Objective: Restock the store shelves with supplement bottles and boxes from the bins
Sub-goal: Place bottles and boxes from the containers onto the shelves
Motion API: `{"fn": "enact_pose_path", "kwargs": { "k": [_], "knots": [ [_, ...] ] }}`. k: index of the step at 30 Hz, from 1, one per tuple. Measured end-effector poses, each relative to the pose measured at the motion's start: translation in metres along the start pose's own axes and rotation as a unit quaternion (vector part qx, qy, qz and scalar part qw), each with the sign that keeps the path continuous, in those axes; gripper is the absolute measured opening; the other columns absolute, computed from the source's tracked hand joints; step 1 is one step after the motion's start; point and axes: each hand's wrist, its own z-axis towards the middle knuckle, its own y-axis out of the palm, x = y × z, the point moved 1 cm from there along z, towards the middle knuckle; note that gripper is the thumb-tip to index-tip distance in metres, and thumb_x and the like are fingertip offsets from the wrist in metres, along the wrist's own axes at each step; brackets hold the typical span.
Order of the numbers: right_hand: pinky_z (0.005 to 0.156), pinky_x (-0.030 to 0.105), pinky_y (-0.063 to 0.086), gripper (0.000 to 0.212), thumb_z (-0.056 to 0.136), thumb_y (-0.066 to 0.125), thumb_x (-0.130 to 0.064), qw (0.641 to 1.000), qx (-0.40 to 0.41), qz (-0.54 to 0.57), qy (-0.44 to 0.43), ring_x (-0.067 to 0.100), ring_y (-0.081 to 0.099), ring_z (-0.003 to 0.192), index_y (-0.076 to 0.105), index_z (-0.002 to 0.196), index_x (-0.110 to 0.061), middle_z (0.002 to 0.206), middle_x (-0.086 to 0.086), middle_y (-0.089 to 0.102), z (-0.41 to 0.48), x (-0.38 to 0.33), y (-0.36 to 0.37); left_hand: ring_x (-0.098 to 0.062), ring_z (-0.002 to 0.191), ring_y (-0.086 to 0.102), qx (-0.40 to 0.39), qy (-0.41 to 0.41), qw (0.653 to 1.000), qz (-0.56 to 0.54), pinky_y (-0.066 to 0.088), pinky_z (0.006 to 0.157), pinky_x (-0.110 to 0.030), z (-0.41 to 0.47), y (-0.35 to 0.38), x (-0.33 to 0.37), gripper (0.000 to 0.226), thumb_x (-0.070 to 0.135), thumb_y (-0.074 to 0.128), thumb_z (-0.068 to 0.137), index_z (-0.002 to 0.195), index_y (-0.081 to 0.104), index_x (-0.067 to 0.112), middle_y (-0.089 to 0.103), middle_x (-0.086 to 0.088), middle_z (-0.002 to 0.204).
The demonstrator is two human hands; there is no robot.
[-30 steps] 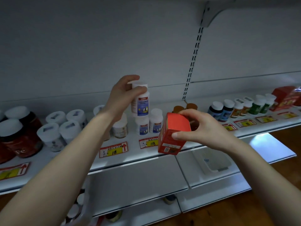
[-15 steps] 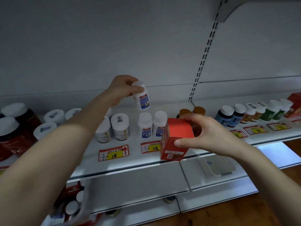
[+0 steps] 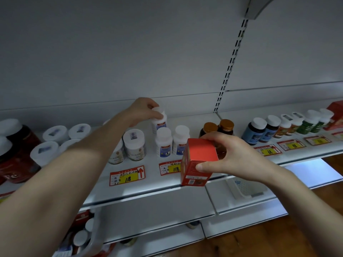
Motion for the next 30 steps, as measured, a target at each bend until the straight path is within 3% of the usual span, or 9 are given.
{"fn": "enact_pose_path", "kwargs": {
  "k": [7, 13, 20, 26, 28, 30],
  "knots": [
    [0.067, 0.003, 0.045, 0.051, 0.066, 0.078, -0.036, 1.0, 0.001, -0.007, 0.004, -0.012, 0.055, 0.089, 0.048, 0.108, -0.034, 0.096, -0.02, 0.056, -0.001, 0.0, 0.002, -0.017, 0.091, 0.056, -0.066, -0.004, 0.998, 0.015, 0.046, 0.073, -0.02, 0.0, 0.001, -0.011, 0.038, 0.002, 0.072, 0.076, 0.113, 0.061, 0.0, 0.061, -0.01, 0.1],
    [0.064, 0.0, 0.042, 0.05, 0.068, 0.078, -0.033, 1.0, -0.001, -0.014, 0.003, -0.023, 0.049, 0.085, 0.047, 0.108, -0.032, 0.094, -0.022, 0.054, -0.001, -0.002, 0.005, -0.019, 0.1, 0.057, -0.084, -0.02, 0.996, -0.005, 0.048, 0.093, -0.033, 0.001, 0.0, -0.016, 0.036, 0.009, 0.069, 0.081, 0.116, 0.061, 0.004, 0.061, -0.011, 0.11],
    [0.063, -0.001, 0.04, 0.05, 0.069, 0.078, -0.033, 1.0, -0.006, -0.02, 0.002, -0.026, 0.047, 0.082, 0.048, 0.108, -0.032, 0.094, -0.024, 0.052, 0.0, -0.002, 0.007, -0.016, 0.095, 0.056, -0.089, -0.011, 0.996, -0.018, 0.048, 0.08, -0.021, -0.001, 0.001, -0.017, 0.033, 0.004, 0.065, 0.084, 0.116, 0.06, 0.001, 0.06, -0.011, 0.107],
    [0.062, -0.002, 0.039, 0.049, 0.069, 0.077, -0.034, 1.0, -0.001, -0.025, 0.002, -0.028, 0.046, 0.078, 0.046, 0.107, -0.033, 0.092, -0.025, 0.051, 0.001, 0.0, 0.007, -0.016, 0.102, 0.054, -0.102, -0.014, 0.994, 0.023, 0.044, 0.09, -0.026, 0.001, 0.0, -0.017, 0.036, 0.008, 0.063, 0.086, 0.121, 0.057, 0.004, 0.059, -0.011, 0.12],
    [0.063, 0.0, 0.041, 0.049, 0.068, 0.078, -0.034, 1.0, 0.002, -0.018, 0.001, -0.024, 0.049, 0.081, 0.048, 0.107, -0.032, 0.092, -0.023, 0.054, 0.001, 0.001, 0.007, -0.015, 0.107, 0.053, -0.074, 0.003, 0.997, 0.03, 0.039, 0.092, -0.023, 0.0, 0.002, -0.015, 0.04, 0.011, 0.062, 0.088, 0.126, 0.054, 0.003, 0.057, -0.008, 0.121],
    [0.066, 0.003, 0.045, 0.049, 0.067, 0.078, -0.035, 1.0, 0.001, -0.006, 0.001, -0.018, 0.053, 0.085, 0.05, 0.108, -0.033, 0.094, -0.02, 0.057, 0.001, 0.003, 0.007, -0.018, 0.106, 0.056, 0.012, 0.054, 0.998, 0.022, 0.039, 0.089, -0.021, -0.002, 0.003, -0.009, 0.034, 0.012, 0.061, 0.088, 0.12, 0.058, 0.001, 0.06, -0.01, 0.118]
  ]
}}
